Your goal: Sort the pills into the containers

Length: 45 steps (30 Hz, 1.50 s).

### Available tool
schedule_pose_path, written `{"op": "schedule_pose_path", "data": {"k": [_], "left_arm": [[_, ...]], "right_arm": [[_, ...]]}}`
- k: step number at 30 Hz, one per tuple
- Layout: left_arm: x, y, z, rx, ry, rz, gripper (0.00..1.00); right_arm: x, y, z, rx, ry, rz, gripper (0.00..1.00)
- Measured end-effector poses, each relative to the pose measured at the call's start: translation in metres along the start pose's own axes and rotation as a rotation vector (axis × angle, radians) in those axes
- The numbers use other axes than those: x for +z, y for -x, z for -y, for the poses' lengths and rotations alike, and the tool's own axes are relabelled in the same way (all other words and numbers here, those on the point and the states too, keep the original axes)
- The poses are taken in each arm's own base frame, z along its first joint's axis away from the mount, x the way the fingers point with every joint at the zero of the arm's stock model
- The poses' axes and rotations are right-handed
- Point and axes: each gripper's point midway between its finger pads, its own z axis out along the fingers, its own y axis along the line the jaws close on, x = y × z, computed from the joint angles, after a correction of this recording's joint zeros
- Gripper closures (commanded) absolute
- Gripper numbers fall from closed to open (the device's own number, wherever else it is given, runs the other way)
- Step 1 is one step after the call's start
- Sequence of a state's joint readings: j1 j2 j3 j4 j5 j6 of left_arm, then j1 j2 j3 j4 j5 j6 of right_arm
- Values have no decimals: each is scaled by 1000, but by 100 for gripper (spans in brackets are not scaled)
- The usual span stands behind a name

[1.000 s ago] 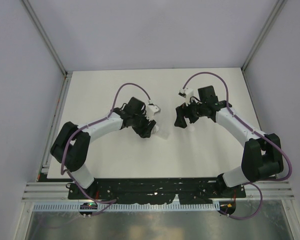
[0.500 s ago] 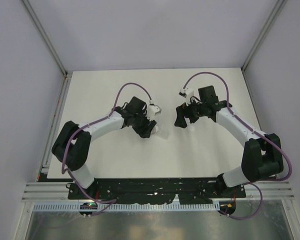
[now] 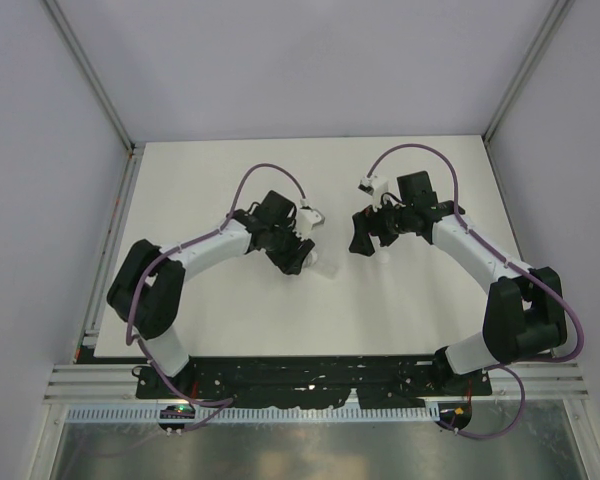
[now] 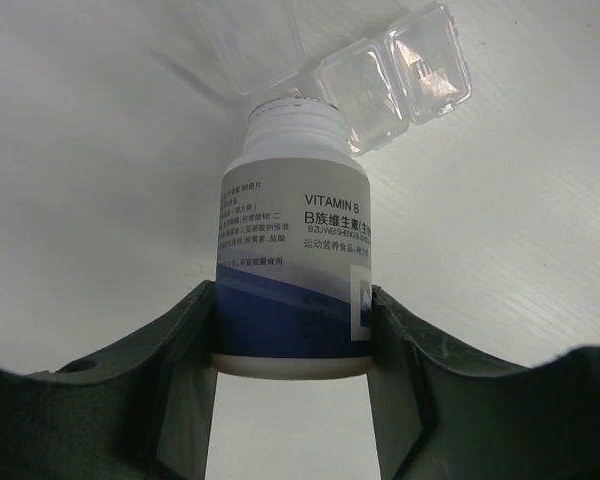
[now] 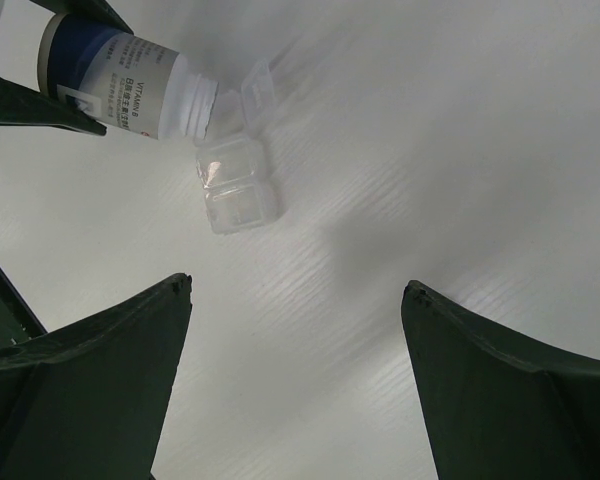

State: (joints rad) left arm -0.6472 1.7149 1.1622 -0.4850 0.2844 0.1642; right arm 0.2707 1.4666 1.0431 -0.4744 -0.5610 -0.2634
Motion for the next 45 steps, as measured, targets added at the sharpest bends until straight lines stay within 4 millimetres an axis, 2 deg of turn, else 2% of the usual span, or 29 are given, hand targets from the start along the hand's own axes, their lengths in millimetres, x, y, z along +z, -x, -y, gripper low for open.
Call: {"op": "schedule_pose_path", "data": {"k": [45], "left_arm": [[-6,3,5,18,21,-78,100]], "right_arm": [[-2,-1,1,13,10,3,10]]}}
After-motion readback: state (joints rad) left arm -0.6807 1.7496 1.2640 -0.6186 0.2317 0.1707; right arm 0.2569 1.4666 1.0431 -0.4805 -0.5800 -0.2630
